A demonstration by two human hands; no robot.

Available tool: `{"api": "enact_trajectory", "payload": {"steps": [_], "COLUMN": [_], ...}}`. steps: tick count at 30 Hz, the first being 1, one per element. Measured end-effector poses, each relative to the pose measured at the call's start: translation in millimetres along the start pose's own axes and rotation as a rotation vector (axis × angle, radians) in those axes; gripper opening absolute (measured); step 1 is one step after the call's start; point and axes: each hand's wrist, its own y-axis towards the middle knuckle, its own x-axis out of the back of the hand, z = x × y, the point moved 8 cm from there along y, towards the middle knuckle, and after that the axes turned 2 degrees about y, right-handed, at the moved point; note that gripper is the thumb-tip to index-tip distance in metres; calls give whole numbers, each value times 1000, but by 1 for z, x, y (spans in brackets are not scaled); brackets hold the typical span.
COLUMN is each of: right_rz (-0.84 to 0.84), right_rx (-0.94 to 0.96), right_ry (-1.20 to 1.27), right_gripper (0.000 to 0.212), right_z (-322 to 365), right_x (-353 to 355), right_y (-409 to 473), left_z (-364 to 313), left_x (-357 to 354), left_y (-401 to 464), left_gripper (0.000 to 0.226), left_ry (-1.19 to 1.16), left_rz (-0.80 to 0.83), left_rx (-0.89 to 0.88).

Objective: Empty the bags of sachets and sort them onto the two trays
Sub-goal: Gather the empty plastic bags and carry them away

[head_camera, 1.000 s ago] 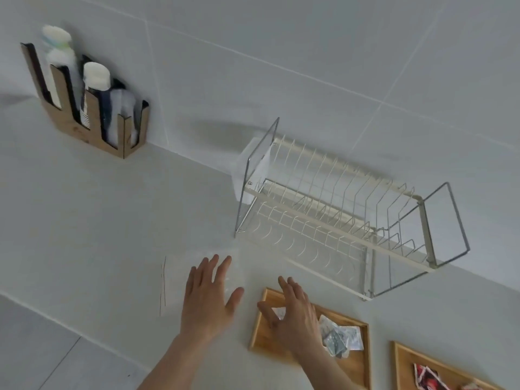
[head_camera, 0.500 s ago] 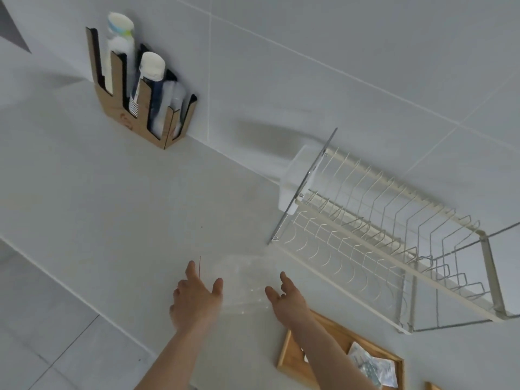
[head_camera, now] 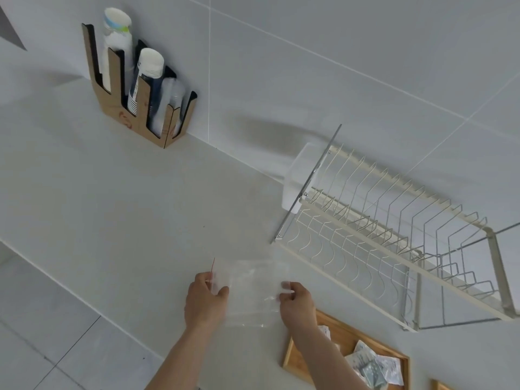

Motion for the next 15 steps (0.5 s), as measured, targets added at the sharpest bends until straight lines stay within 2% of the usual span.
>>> {"api": "enact_trajectory", "payload": {"steps": [6,11,15], "right_rz": [-70,-40,-22], "right_rx": [17,31,70], "right_ry": [136,372,516], "right_gripper": [34,32,24], "right_z": [-6,-15,-15], "right_x": [24,35,58], "right_y": [-3,-3,-10], "left_z": [-12,-17,-23], "left_x": [-10,-28,-45], "left_y": [-8,-17,-26], "left_gripper": [42,37,43], "left_ry": [-157,-265,-329], "left_rz": [52,90,110], "left_rx": [6,18,-9]}}
